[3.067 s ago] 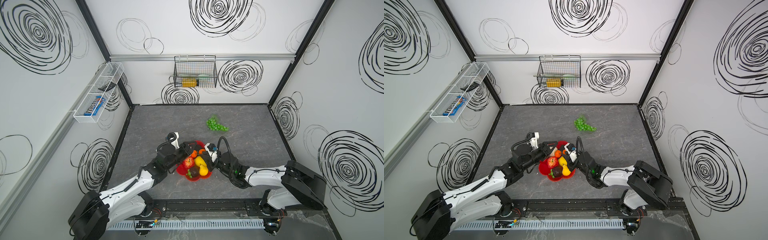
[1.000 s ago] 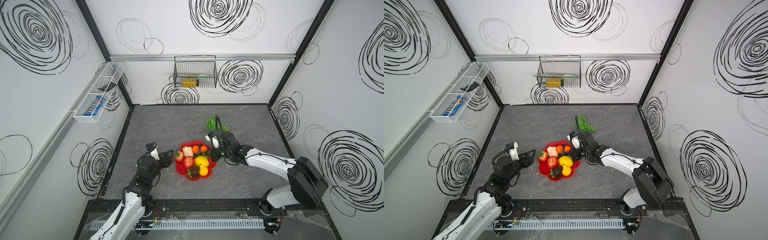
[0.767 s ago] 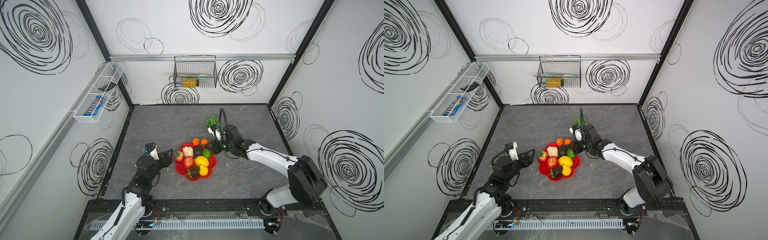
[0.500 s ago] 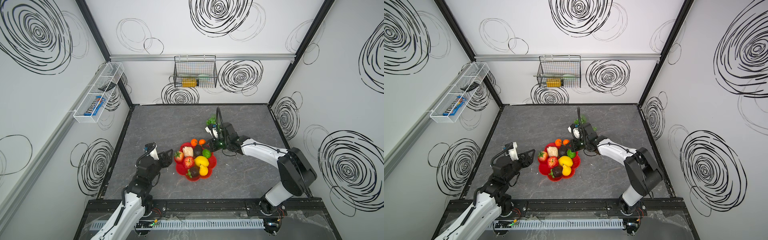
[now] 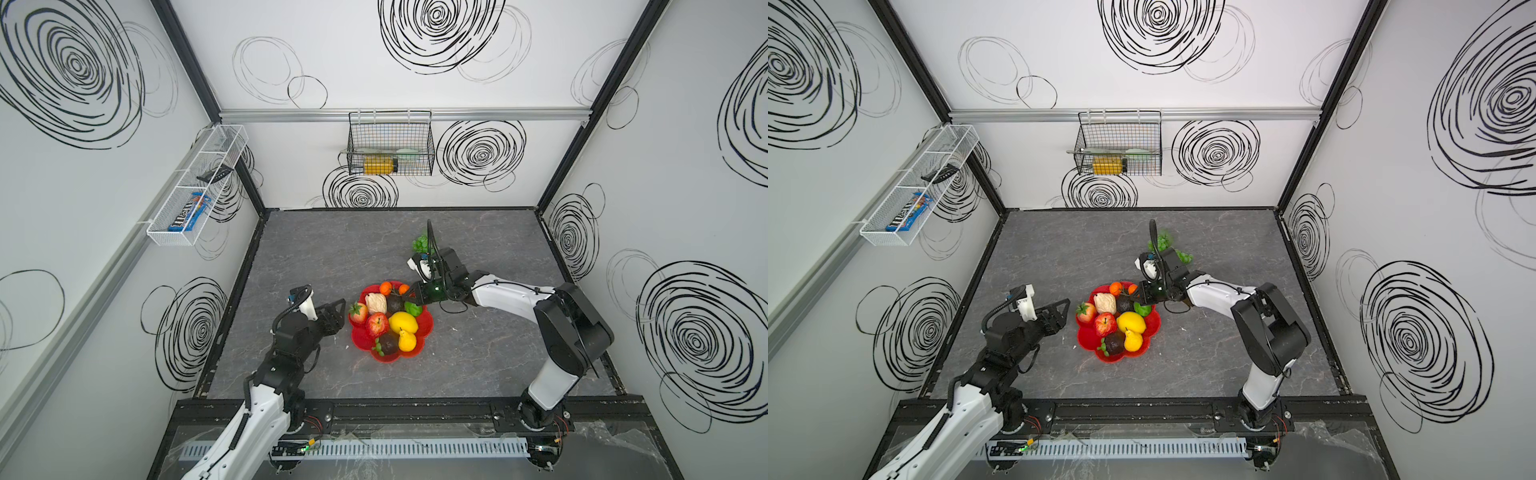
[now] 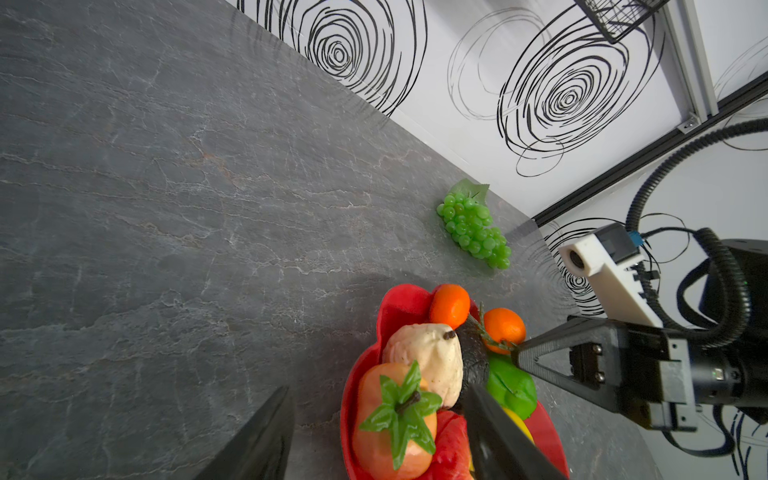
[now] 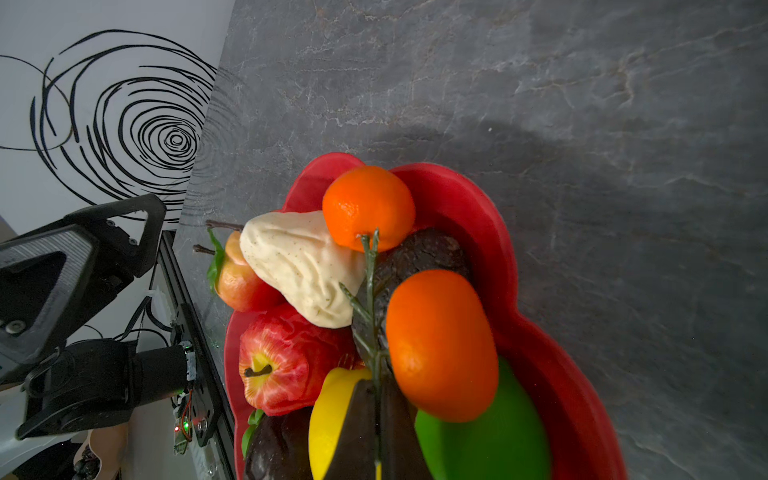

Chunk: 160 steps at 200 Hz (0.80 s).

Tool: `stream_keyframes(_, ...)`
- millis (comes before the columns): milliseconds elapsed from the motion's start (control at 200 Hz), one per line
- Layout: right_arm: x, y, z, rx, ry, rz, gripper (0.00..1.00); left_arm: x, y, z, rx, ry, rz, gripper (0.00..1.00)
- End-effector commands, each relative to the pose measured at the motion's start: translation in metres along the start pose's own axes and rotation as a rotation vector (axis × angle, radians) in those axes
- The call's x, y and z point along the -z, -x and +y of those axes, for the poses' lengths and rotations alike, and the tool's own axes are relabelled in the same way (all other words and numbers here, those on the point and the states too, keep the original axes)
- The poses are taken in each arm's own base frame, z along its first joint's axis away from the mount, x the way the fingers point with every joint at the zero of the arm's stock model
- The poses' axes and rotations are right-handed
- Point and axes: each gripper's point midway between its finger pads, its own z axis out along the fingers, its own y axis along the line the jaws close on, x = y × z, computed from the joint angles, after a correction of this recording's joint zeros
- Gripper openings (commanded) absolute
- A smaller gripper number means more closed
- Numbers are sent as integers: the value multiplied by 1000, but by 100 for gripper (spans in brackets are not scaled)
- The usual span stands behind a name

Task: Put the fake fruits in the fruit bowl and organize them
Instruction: 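Open the right gripper over the bowl and raise it, then move the right gripper over the green grape bunch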

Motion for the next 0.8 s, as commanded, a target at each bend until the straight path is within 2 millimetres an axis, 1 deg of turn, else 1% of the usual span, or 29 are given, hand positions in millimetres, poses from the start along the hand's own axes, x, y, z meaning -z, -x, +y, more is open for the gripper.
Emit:
stream_keyframes(0,0,13,3,-4,8,-25,7,0,8,-5,-8,-31,-34,69)
stream_keyframes(110,1,14,4,-2,5,-29,14,-1,8,-5,-5,-30,-31,69)
stream_keyframes(260,6,16,5,7,-4,-41,27,-1,8,-4,-4,-31,-28,69)
stream_keyframes(420,18,22,6,32,-45,-77,43,-1,8,-4,-1,-33,-30,69)
stream_keyframes(570,32,27,11,69,-74,-106,56,-1,8,-4,-1,-36,-33,69)
stream_keyframes(670,45,32,13,97,-102,-132,61,0,10,-7,-6,-48,-36,69)
stream_keyframes(796,67,43,11,142,-155,-181,62,1,14,-11,-18,-68,-50,69)
